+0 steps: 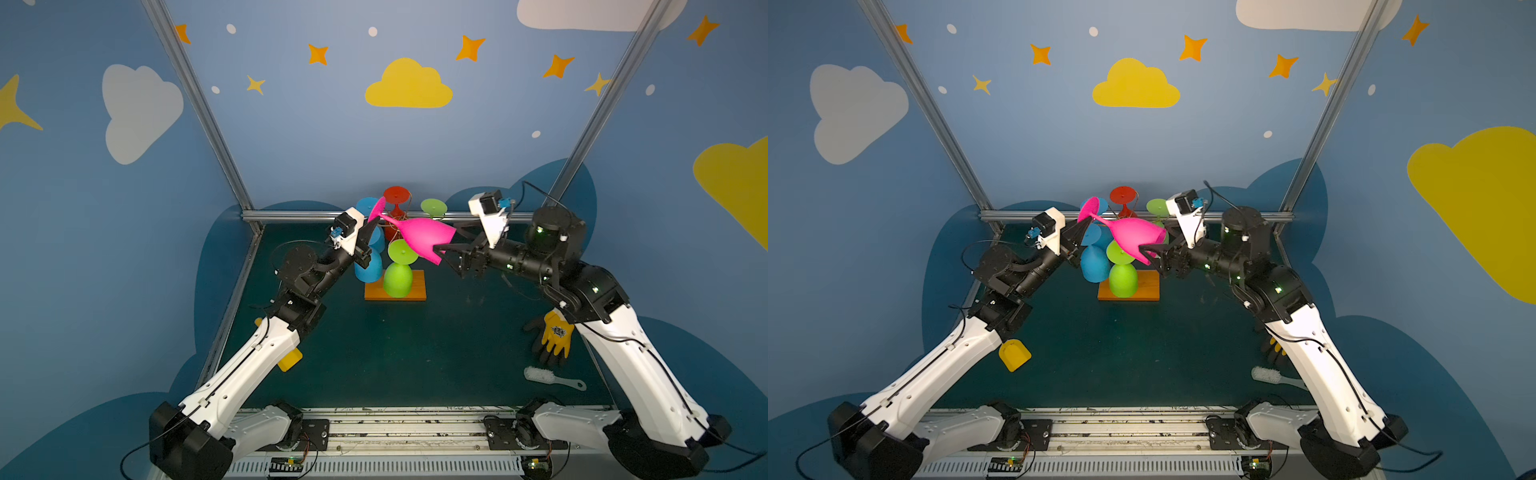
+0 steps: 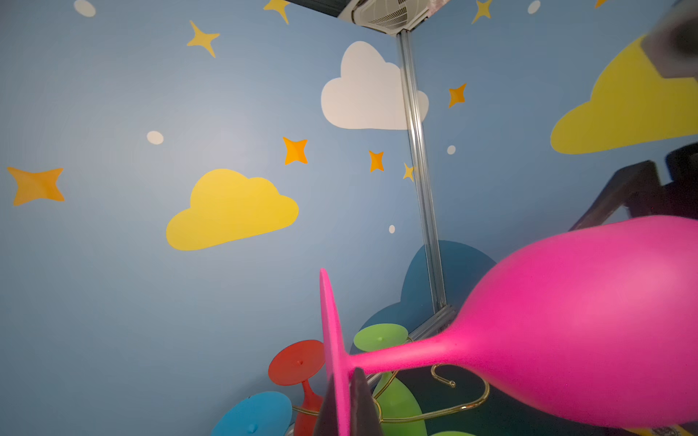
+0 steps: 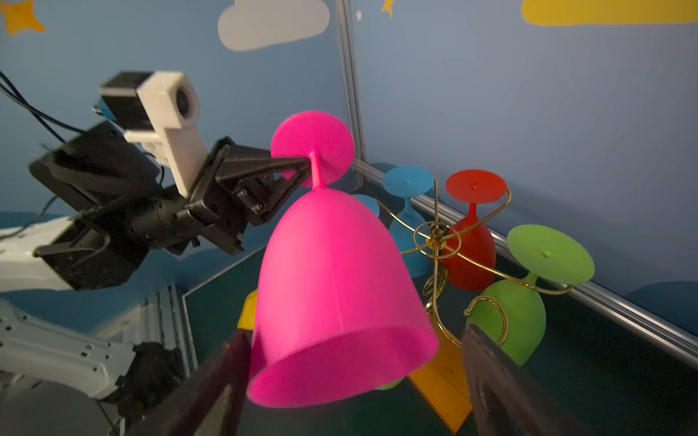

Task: Take the wine glass off the wine glass rack
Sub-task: Pick up the wine glass from the wine glass rack.

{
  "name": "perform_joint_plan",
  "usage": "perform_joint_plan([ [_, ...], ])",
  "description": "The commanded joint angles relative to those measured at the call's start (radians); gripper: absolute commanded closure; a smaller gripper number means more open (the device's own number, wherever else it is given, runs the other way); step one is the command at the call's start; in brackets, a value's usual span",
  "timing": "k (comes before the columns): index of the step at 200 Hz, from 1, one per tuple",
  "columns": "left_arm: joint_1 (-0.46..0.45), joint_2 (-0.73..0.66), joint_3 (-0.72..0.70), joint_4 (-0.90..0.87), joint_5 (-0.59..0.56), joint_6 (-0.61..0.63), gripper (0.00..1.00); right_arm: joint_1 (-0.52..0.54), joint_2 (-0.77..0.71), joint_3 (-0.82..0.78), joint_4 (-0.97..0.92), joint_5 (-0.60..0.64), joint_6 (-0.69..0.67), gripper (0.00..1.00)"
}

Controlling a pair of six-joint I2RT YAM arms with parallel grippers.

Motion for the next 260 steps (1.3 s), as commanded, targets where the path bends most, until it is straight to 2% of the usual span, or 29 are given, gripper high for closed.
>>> perform_joint_plan([
  [1, 0.007, -0.032, -0.005, 0.004, -0.031, -0.110, 0.97, -0.059, -0.064, -0.075, 0.142, -0.085, 0.092, 0.14],
  [53, 0.008, -0.057, -0.018, -0.004, 0.005, -0.168, 0.97, -0.182, -0.100, -0.183, 0.248, -0.177, 0.213, 0.28],
  [112, 0.010, -0.058, -0.026, -0.013, 0.010, -0.195, 0.97, -0.170, -0.018, -0.156, 0.329, -0.262, 0.280, 0.33],
  [169, 0.010, -0.054, -0.024, -0.018, 0.009, -0.201, 0.97, -0.117, 0.015, -0.146, 0.345, -0.258, 0.283, 0.39],
  [260, 0.013, -0.046, -0.024, -0.014, 0.008, -0.199, 0.97, -0.059, 0.106, -0.089, 0.353, -0.252, 0.301, 0.85],
])
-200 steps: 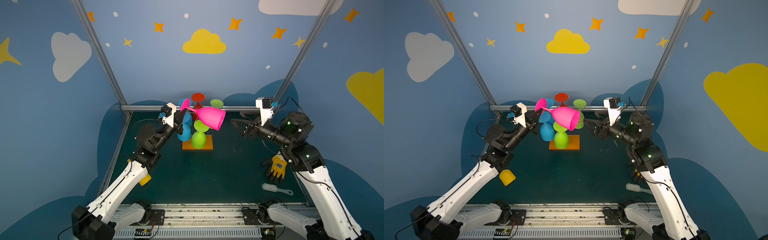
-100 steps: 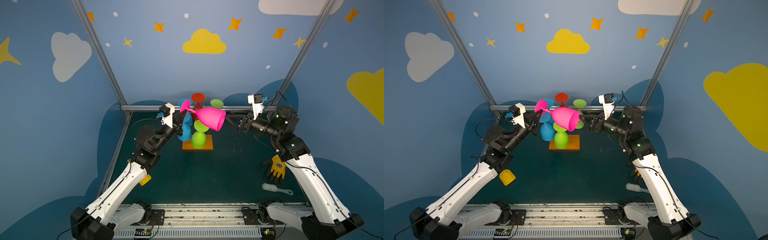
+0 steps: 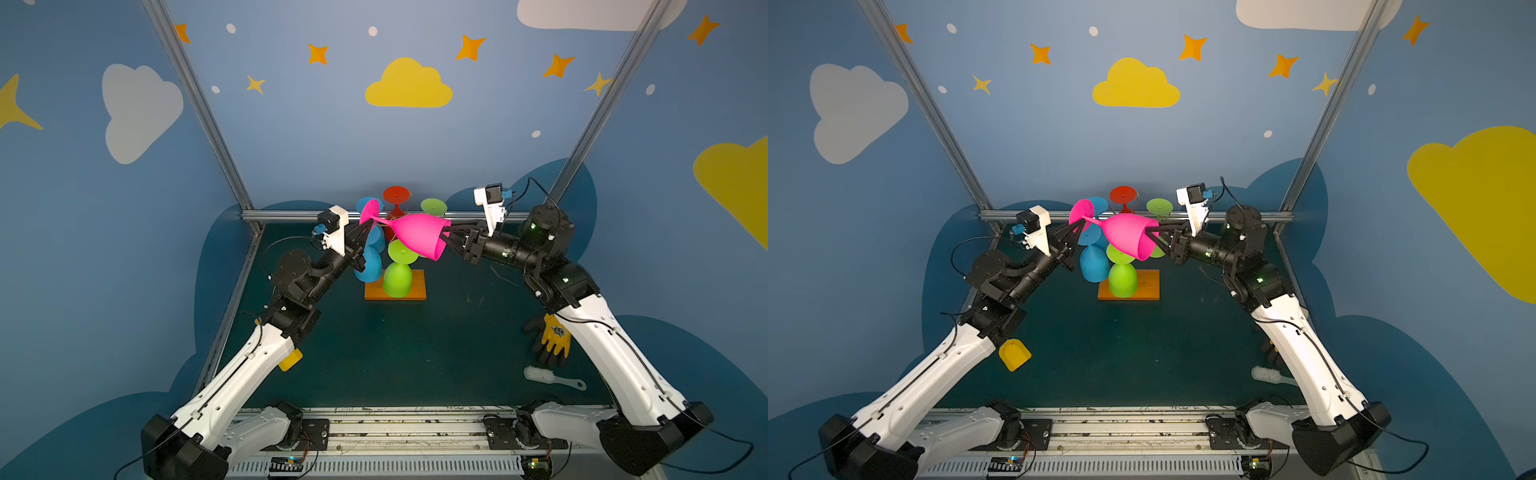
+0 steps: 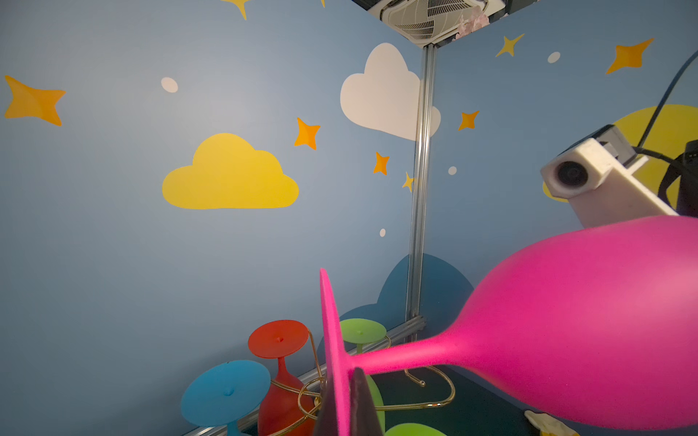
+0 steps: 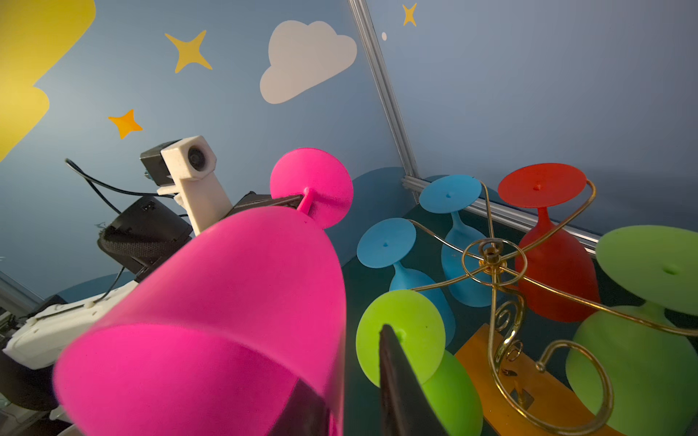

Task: Take the wine glass off the wine glass rack
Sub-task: Pick up the wine glass from the wine glass rack.

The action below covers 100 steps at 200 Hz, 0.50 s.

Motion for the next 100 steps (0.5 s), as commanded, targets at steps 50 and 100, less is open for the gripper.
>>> perform_joint_plan([
  [50, 0.006, -0.002, 0.002, 0.022, 0.008, -0.006, 0.92, 0.011, 0.010, 0.058, 0.010, 0.003, 0.029, 1.00],
  [100, 0.008, -0.037, -0.019, 0.019, -0.051, 0.007, 0.31, -0.076, -0.035, 0.126, -0.126, 0.150, -0.026, 1.00],
])
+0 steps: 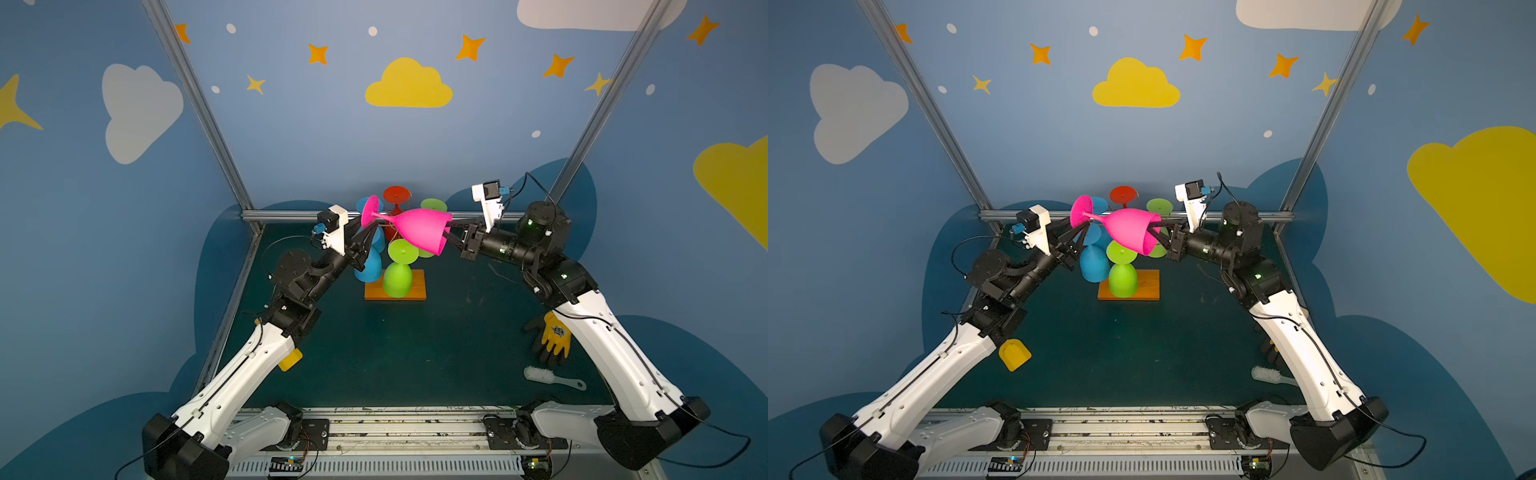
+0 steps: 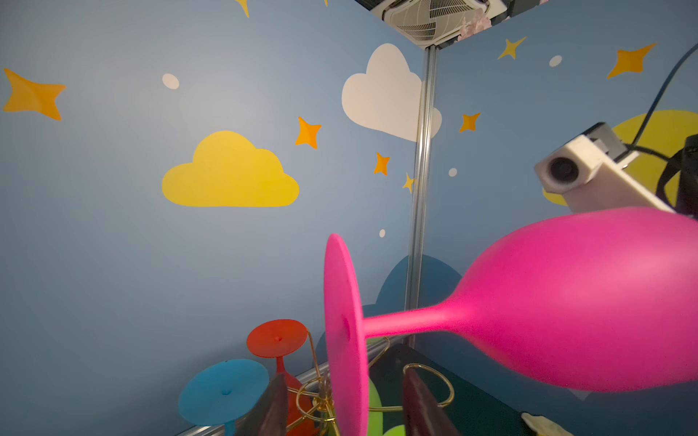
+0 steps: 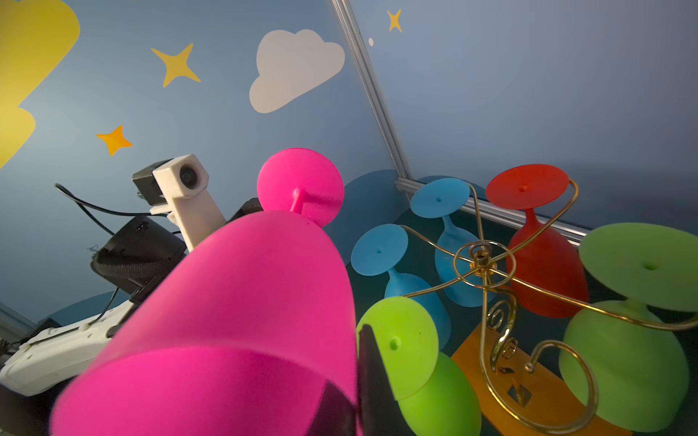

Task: Take the wine glass off the wine glass rack
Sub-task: Pick up the wine glass from the wine glass rack.

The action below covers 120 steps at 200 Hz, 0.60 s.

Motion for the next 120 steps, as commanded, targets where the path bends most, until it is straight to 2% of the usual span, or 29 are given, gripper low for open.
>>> perform_joint_plan([
  [1, 0.004, -0.037, -0.019, 0.015, -0.045, 0.007, 0.31, -0.051, -0.048, 0.070, -0.088, 0.109, -0.053, 1.00],
  [22, 0.014, -0.070, -0.027, -0.023, -0.125, 0.022, 0.21, -0.096, -0.093, 0.113, -0.252, 0.295, -0.169, 1.00],
  [65, 0.108, -0.173, -0.103, -0.036, -0.236, -0.036, 0.10, -0.205, -0.159, 0.149, -0.529, 0.573, -0.283, 1.00],
  [95, 0.199, -0.238, -0.169, -0.060, -0.269, -0.141, 0.07, -0.217, -0.112, 0.182, -0.667, 0.760, -0.357, 1.00],
  [120, 0.270, -0.288, -0.217, -0.098, -0.274, -0.201, 0.04, -0.215, -0.033, 0.189, -0.727, 0.828, -0.381, 1.00],
])
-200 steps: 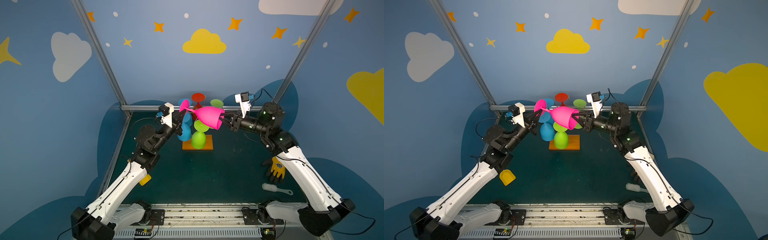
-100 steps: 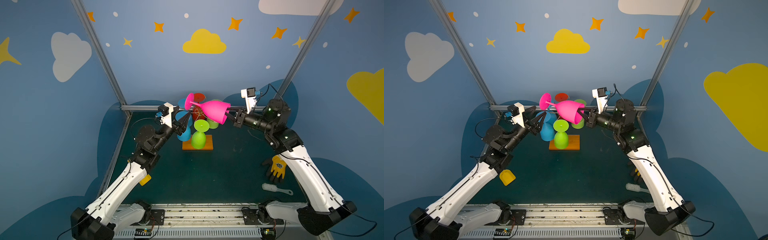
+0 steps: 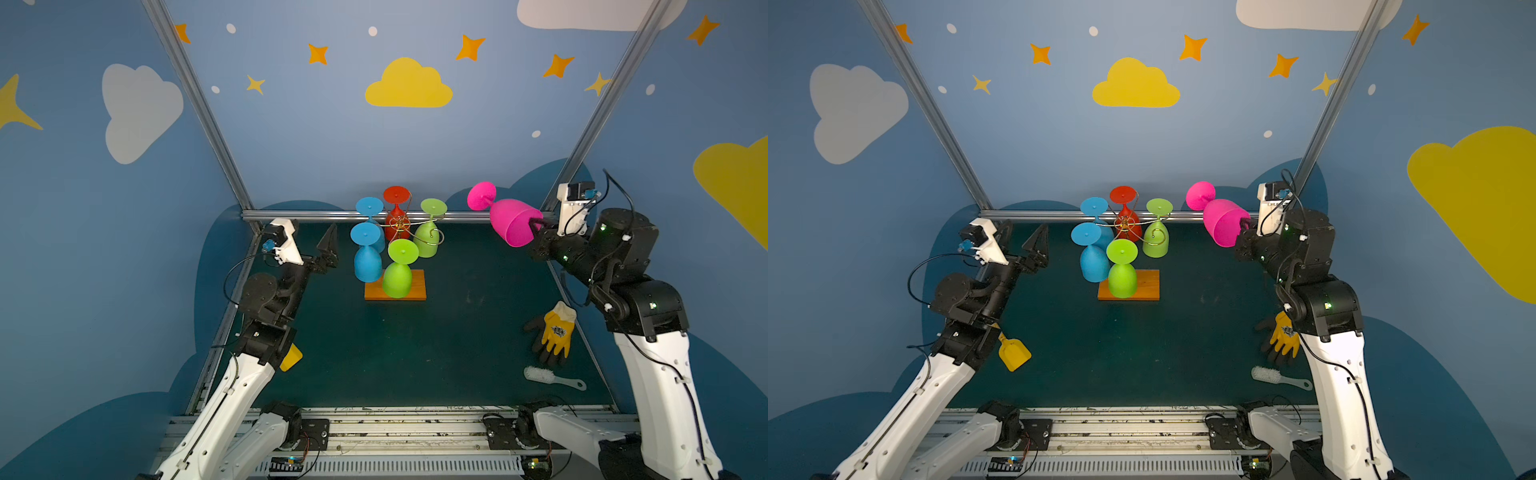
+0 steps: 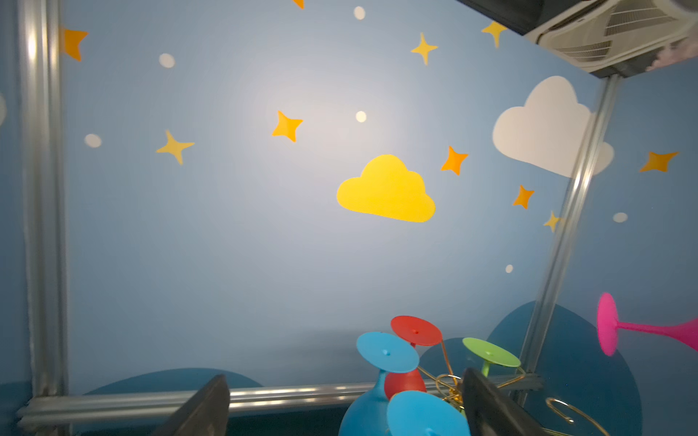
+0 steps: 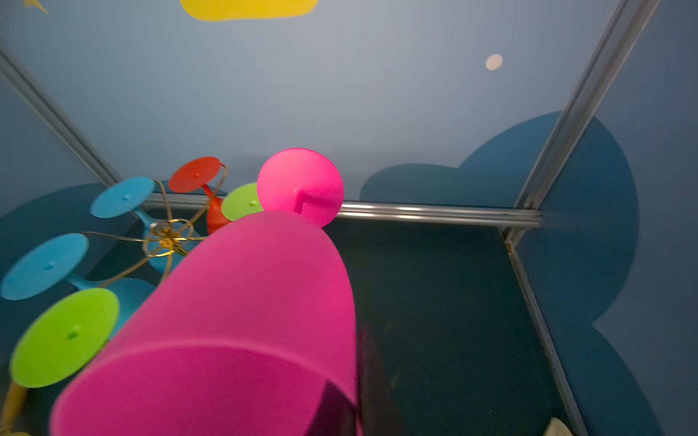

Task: Take the wine glass off the wine glass rack
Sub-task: Pick up the wine glass from the wine glass rack, then place the wine glass at the top-right of the table.

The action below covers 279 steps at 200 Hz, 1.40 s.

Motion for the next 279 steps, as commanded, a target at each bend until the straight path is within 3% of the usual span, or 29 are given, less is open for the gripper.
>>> perform_joint_plan([
  [1, 0.053, -0.042, -0.034, -0.045, -0.035, -0.088, 0.04, -0.002, 0.089, 0.014, -0.136, 0.153, -0.062, 1.00],
  [63, 0.121, -0.171, -0.096, -0.157, 0.008, -0.059, 0.03, -0.003, 0.414, 0.195, -0.260, 0.133, -0.099, 1.00],
  [104, 0.127, -0.251, -0.146, -0.135, -0.038, 0.001, 0.03, -0.003, 0.683, 0.422, -0.349, 0.133, -0.127, 1.00],
  [166, 0.136, -0.285, -0.182, -0.159, 0.004, 0.067, 0.03, -0.001, 1.035, 0.813, -0.496, 0.122, -0.155, 1.00],
  [199, 0.144, -0.292, -0.188, -0.203, 0.017, 0.103, 0.03, -0.002, 1.135, 0.879, -0.513, 0.146, -0.171, 1.00],
  [279, 0.209, -0.295, -0.209, -0.197, 0.067, 0.022, 0.03, 0.000, 1.220, 0.890, -0.495, 0.114, -0.171, 1.00],
])
